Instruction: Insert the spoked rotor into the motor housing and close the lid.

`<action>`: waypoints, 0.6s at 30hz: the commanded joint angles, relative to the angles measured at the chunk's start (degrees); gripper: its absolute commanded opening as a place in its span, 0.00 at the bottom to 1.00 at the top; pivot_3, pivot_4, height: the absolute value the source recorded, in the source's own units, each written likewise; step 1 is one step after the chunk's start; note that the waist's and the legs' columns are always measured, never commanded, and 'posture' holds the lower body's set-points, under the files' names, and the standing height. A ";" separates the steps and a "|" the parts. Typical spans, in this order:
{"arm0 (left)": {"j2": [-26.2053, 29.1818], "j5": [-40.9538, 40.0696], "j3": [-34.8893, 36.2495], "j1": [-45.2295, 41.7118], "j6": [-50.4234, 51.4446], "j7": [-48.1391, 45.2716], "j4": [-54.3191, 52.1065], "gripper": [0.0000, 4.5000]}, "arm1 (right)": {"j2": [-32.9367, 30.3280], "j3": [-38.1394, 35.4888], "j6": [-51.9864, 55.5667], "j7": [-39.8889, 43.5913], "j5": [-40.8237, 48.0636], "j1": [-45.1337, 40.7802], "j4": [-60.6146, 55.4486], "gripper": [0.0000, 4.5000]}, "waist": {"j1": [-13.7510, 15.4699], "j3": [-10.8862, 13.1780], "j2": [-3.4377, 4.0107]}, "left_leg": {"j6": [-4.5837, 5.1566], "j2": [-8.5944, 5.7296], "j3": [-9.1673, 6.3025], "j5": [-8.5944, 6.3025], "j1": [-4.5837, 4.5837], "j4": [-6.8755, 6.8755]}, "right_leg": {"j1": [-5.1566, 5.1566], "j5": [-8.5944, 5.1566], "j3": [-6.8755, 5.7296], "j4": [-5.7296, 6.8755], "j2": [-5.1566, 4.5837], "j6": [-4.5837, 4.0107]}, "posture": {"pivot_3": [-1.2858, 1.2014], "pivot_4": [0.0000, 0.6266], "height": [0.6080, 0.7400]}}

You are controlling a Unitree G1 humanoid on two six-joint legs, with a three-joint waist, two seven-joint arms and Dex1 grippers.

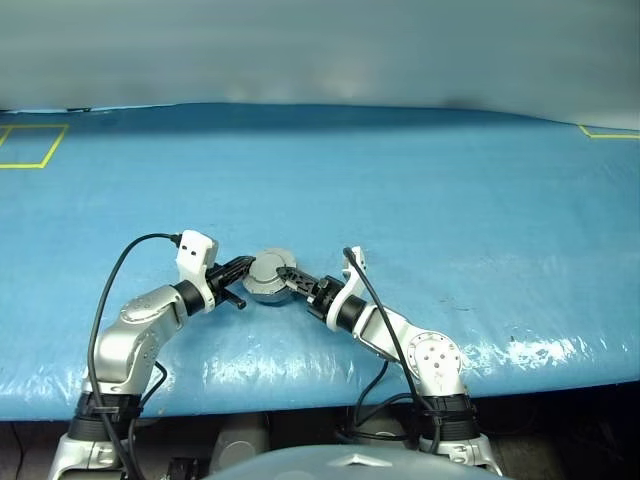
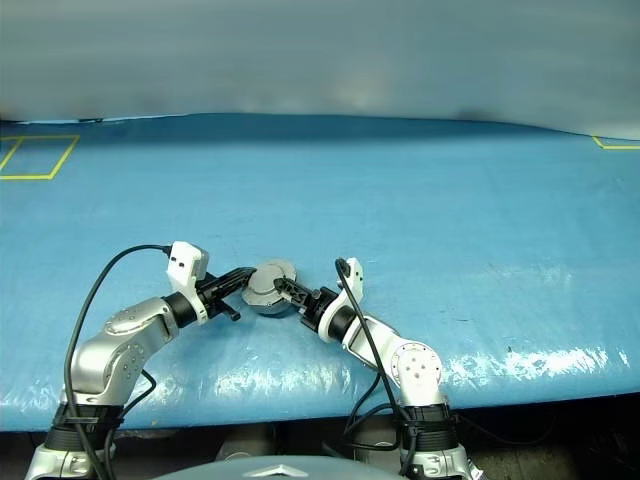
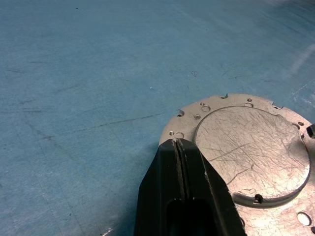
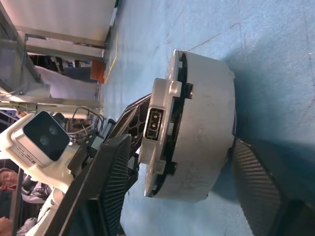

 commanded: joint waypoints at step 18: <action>-3.09 -1.90 3.22 0.77 2.35 0.26 -0.31 0.09 | 6.23 2.28 -0.39 -3.59 4.62 1.88 -1.18 0.25 | -0.01 -0.07 0.09 | 0.01 0.00 0.02 0.00 0.02 0.03 | 0.03 0.01 0.01 0.01 0.00 0.01 | 0.52 0.24 1.00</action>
